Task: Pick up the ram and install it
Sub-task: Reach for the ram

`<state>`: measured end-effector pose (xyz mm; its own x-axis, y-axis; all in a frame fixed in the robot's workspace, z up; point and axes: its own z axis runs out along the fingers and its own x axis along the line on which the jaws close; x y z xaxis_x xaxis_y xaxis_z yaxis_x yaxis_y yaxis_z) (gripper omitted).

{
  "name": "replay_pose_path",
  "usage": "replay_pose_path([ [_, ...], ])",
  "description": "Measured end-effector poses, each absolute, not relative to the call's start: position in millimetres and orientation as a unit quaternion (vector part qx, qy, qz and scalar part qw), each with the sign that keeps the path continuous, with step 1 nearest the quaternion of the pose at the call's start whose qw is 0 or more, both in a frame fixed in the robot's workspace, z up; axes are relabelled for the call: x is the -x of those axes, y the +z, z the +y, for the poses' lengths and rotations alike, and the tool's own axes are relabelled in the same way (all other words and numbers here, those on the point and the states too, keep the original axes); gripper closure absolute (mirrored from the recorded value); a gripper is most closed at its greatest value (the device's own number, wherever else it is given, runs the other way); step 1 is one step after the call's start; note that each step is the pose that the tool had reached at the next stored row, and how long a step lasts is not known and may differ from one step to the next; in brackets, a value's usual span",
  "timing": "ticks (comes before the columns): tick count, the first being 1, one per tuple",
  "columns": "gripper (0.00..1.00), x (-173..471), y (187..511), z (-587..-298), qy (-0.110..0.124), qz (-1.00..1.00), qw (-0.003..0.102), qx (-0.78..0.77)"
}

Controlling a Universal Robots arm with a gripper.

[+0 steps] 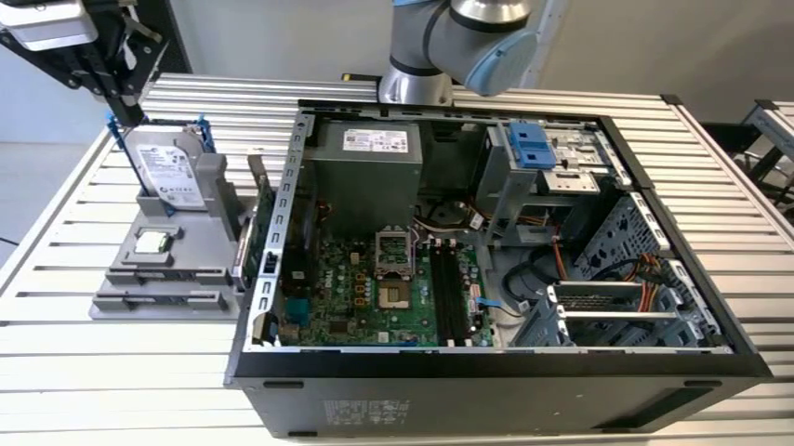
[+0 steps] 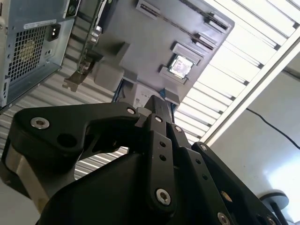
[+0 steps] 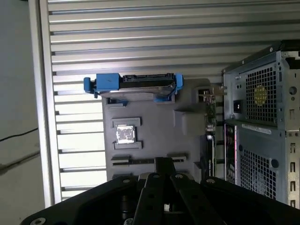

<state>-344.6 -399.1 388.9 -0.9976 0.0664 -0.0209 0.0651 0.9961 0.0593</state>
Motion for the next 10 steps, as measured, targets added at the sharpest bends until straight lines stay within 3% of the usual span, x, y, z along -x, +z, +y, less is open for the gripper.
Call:
replay_pose_path([
  [10,1.0,347.7,388.9,-409.2,0.029,0.999,0.011,-0.033],
])
